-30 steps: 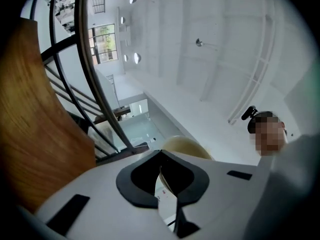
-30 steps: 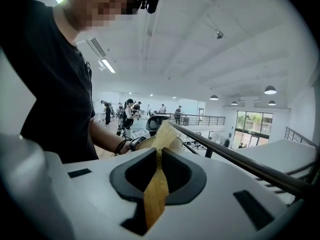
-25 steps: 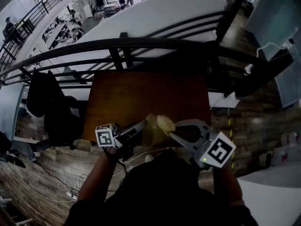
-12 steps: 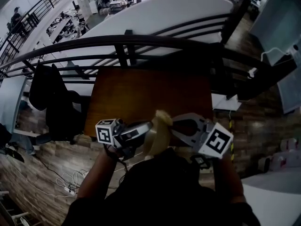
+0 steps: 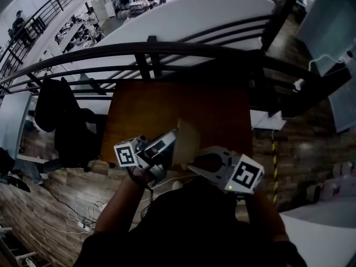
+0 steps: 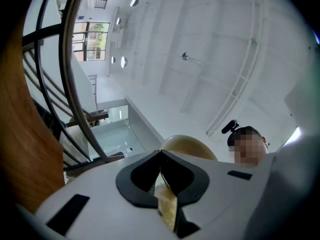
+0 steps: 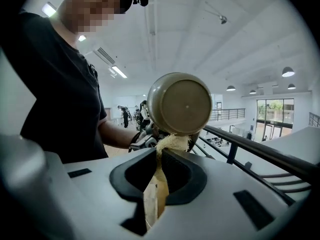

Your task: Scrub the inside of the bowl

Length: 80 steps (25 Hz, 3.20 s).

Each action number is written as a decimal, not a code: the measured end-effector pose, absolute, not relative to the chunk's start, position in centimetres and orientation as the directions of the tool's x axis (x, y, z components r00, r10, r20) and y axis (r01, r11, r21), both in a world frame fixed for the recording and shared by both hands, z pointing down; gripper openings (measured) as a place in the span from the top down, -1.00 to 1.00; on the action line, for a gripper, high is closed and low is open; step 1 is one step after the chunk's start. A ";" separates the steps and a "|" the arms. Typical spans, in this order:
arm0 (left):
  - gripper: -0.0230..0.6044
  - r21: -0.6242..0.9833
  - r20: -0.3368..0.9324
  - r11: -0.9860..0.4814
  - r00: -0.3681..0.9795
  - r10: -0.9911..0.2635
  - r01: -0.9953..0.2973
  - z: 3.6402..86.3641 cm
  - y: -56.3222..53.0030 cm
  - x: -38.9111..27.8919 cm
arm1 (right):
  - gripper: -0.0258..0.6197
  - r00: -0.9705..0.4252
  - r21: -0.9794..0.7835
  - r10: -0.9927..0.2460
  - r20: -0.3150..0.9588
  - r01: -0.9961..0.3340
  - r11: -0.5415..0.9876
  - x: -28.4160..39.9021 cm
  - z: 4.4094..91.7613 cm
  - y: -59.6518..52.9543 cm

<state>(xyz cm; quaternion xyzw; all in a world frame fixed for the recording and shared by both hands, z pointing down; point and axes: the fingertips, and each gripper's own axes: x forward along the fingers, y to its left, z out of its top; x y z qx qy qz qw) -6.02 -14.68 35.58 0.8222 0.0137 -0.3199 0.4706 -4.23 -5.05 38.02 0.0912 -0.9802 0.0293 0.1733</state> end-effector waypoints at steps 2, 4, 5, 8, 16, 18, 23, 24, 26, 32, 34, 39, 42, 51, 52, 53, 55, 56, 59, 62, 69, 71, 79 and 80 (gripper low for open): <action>0.91 0.782 -0.528 -0.542 0.789 -0.314 0.308 36.1 -15.3 -6.1 | 0.79 -0.928 -0.017 -0.146 0.342 -0.161 0.987 -4.4 37.8 -4.2; 0.91 0.799 -0.513 -0.529 0.783 -0.352 0.285 36.8 -16.0 -6.4 | 0.79 -0.938 0.001 -0.123 0.325 -0.130 0.992 -4.5 37.2 -3.3; 0.91 0.807 -0.503 -0.523 0.782 -0.368 0.273 37.2 -16.3 -6.5 | 0.79 -0.944 0.008 -0.119 0.309 -0.122 0.992 -4.4 36.6 -2.9; 0.91 0.826 -0.480 -0.500 0.789 -0.384 0.259 38.3 -16.2 -6.5 | 0.79 -0.958 0.010 -0.164 0.235 -0.166 0.986 -4.0 34.3 -2.8; 0.91 0.820 -0.511 -0.476 0.779 -0.364 0.316 38.4 -15.2 -5.8 | 0.79 -0.939 0.041 -0.313 0.145 -0.311 0.950 -0.5 30.2 -5.8; 0.91 0.818 -0.511 -0.485 0.778 -0.366 0.309 38.3 -15.1 -5.8 | 0.79 -0.928 0.019 -0.358 0.102 -0.358 0.933 0.4 29.4 -7.0; 0.92 0.797 -0.527 -0.519 0.775 -0.348 0.309 37.4 -14.3 -5.9 | 0.79 -0.895 -0.037 -0.440 0.067 -0.443 0.896 1.8 29.4 -9.3; 0.92 0.784 -0.537 -0.534 0.777 -0.330 0.315 37.0 -13.8 -5.7 | 0.79 -0.888 -0.034 -0.453 0.075 -0.456 0.889 1.8 29.9 -9.7; 0.91 0.763 -0.557 -0.556 0.771 -0.307 0.330 36.1 -13.1 -5.3 | 0.79 -0.885 -0.046 -0.459 0.071 -0.463 0.885 1.6 30.6 -10.0; 0.91 0.756 -0.579 -0.570 0.734 -0.354 0.321 35.5 -14.4 -5.9 | 0.79 -0.901 -0.108 -0.422 0.101 -0.432 0.895 0.4 32.9 -9.5; 0.91 0.770 -0.566 -0.564 0.728 -0.386 0.300 35.9 -15.1 -6.3 | 0.79 -0.916 -0.107 -0.391 0.094 -0.399 0.911 -0.1 32.8 -8.5; 0.91 0.789 -0.537 -0.552 0.739 -0.406 0.270 36.8 -15.6 -6.4 | 0.79 -0.935 -0.145 -0.351 0.048 -0.354 0.924 -0.3 30.9 -7.1; 0.91 0.786 -0.541 -0.549 0.749 -0.383 0.286 36.8 -15.3 -5.9 | 0.79 -0.929 -0.124 -0.367 0.038 -0.369 0.921 0.2 30.2 -7.7; 0.91 0.761 -0.579 -0.557 0.735 -0.353 0.333 35.0 -14.9 -5.6 | 0.79 -0.902 -0.120 -0.428 0.059 -0.432 0.894 0.9 31.1 -9.7; 0.91 0.760 -0.580 -0.560 0.733 -0.356 0.329 34.9 -14.9 -5.7 | 0.79 -0.904 -0.119 -0.422 0.062 -0.427 0.896 0.8 31.2 -9.5; 0.92 0.761 -0.579 -0.562 0.730 -0.362 0.325 34.8 -15.0 -5.8 | 0.79 -0.907 -0.117 -0.415 0.065 -0.420 0.900 0.7 31.4 -9.3; 0.91 0.765 -0.571 -0.568 0.728 -0.380 0.304 34.8 -15.3 -6.0 | 0.79 -0.916 -0.119 -0.395 0.078 -0.402 0.908 0.5 31.7 -8.9; 0.91 0.770 -0.563 -0.569 0.728 -0.391 0.290 34.9 -15.5 -6.2 | 0.79 -0.921 -0.123 -0.380 0.081 -0.388 0.914 0.3 31.8 -8.7; 0.91 0.789 -0.529 -0.563 0.738 -0.418 0.246 35.7 -16.2 -6.3 | 0.79 -0.940 -0.141 -0.334 0.072 -0.341 0.930 -0.4 31.7 -7.8; 0.91 0.803 -0.497 -0.556 0.755 -0.428 0.214 36.6 -16.2 -6.3 | 0.79 -0.949 -0.132 -0.314 0.036 -0.316 0.939 -0.3 31.1 -7.3; 0.91 0.800 -0.499 -0.547 0.778 -0.381 0.245 36.8 -15.2 -5.5 | 0.79 -0.925 -0.141 -0.379 0.036 -0.380 0.914 0.5 31.0 -9.2; 0.91 0.798 -0.513 -0.539 0.771 -0.378 0.267 36.5 -15.0 -5.4 | 0.79 -0.915 -0.170 -0.402 0.041 -0.403 0.899 0.8 31.3 -9.9; 0.92 0.796 -0.510 -0.553 0.765 -0.394 0.245 35.9 -15.4 -5.7 | 0.79 -0.920 -0.219 -0.376 0.113 -0.392 0.893 0.9 34.3 -10.0; 0.91 0.796 -0.508 -0.555 0.764 -0.398 0.240 36.0 -15.6 -5.7 | 0.79 -0.922 -0.217 -0.368 0.120 -0.386 0.897 0.7 34.4 -9.9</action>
